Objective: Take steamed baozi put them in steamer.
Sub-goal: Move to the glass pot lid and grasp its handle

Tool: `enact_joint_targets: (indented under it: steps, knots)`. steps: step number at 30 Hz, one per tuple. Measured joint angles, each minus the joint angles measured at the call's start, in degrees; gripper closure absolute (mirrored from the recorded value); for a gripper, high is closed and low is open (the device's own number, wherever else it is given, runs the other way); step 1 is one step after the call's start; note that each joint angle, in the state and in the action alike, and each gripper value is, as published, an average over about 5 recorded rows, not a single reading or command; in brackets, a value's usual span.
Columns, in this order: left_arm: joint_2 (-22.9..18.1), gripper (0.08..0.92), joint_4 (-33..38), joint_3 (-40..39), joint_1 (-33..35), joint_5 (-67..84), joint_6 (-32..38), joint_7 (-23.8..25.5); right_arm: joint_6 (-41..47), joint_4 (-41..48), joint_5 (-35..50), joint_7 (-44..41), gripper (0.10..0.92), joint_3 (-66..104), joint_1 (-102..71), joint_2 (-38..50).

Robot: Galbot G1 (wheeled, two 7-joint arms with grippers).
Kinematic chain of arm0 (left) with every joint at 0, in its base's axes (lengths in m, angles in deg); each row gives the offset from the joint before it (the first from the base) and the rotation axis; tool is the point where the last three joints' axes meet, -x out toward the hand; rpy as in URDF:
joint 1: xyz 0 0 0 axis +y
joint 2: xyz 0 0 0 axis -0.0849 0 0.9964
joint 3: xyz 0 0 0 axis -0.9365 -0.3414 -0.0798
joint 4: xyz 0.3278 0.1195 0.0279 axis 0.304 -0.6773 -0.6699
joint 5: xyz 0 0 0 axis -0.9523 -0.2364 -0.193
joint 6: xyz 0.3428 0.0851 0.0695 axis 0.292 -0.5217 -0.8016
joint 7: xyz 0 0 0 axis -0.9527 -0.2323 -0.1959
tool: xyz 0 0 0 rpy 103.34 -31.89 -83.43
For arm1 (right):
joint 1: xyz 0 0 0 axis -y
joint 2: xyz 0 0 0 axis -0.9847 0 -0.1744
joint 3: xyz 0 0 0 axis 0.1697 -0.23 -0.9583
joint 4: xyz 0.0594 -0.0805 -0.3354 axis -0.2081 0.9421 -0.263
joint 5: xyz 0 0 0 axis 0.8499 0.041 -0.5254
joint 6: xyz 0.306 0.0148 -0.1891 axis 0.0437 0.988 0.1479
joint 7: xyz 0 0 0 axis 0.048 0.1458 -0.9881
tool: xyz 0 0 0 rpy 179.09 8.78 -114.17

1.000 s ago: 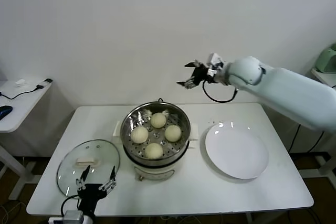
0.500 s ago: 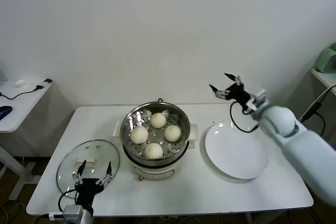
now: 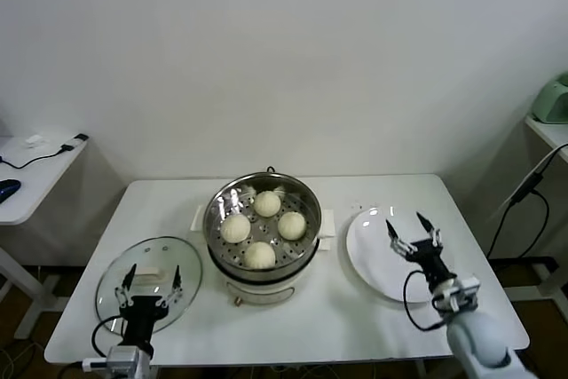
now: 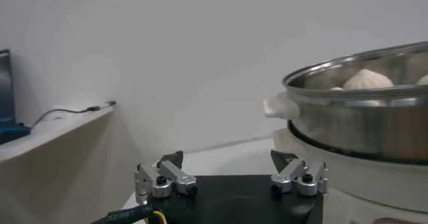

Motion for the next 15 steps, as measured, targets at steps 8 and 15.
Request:
enact_joint_targets:
  steps: [8,15]
  knots:
    - [2.72,0.177,-4.29,1.63,-1.03,-13.71,3.88,-7.03,-2.55,-0.74,-2.64,0.98,0.203,2.46,-4.79,-6.33]
    - [5.84,0.177,-11.0,2.32,-1.26,-33.89,4.83,-14.43,-2.57,-0.94,-4.15,1.65,0.203,3.47,-6.11,-8.58]
